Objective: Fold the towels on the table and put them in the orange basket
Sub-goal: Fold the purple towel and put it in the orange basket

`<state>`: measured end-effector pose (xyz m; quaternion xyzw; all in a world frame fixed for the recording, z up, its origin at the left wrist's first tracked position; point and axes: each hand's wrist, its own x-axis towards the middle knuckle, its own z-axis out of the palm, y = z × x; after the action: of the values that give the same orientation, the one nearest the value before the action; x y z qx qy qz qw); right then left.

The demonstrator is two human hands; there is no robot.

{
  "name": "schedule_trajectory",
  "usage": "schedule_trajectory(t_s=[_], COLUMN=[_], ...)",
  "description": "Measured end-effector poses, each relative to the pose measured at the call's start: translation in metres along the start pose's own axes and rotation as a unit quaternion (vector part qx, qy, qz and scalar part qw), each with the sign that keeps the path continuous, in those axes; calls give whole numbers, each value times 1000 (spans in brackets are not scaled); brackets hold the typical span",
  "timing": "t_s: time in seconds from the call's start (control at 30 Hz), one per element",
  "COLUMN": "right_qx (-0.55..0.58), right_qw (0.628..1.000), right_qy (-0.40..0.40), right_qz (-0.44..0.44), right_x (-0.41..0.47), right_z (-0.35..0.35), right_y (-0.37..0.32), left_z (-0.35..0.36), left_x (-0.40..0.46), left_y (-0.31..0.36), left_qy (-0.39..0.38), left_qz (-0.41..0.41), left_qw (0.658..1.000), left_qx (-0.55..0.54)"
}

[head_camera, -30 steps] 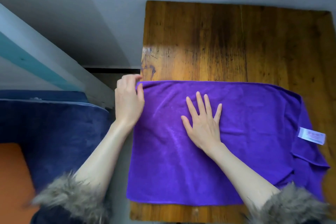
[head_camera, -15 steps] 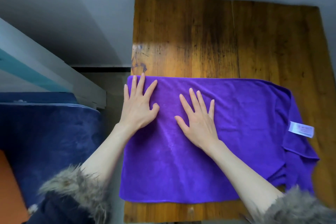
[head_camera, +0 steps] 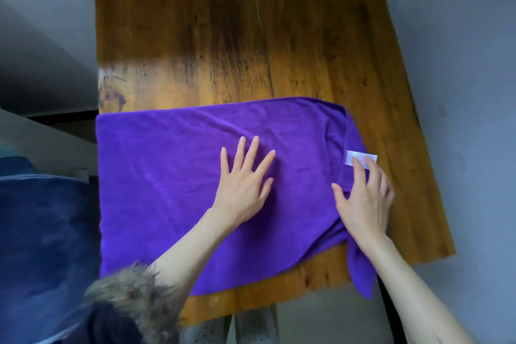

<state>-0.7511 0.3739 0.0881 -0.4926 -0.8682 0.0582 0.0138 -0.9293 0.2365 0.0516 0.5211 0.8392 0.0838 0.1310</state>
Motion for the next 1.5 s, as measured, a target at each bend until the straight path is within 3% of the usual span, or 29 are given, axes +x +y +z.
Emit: schedule_trajectory(t_s=[0.1, 0.27, 0.47, 0.67, 0.8, 0.93, 1.1, 1.33, 1.5], right_qx=[9, 87, 21, 169, 248, 164, 53, -5, 3], right_qw=[997, 996, 999, 979, 965, 986, 991, 1000, 997], right_qy=[-74, 5, 28, 51, 18, -28, -122, -12, -43], right_qz=[7, -26, -22, 98, 89, 28, 28, 16, -60], right_x=[5, 41, 115, 169, 147, 94, 93, 139, 185], right_z=[2, -8, -43, -53, -44, -5, 20, 3, 6], right_y=[35, 65, 96, 103, 97, 85, 110, 127, 121], left_z=[9, 24, 25, 17, 18, 23, 27, 27, 32], left_x=[15, 38, 38, 48, 55, 58, 74, 98, 112], left_y=[37, 62, 68, 77, 85, 97, 106, 106, 103], left_qy=[-18, -41, -50, -43, -29, -36, -32, -20, -4], left_qz=[22, 33, 23, 5, 10, 31, 43, 42, 52], left_qw=[1000, 998, 998, 999, 999, 999, 998, 997, 996], left_qx=[3, 30, 26, 10, 10, 20, 25, 55, 68])
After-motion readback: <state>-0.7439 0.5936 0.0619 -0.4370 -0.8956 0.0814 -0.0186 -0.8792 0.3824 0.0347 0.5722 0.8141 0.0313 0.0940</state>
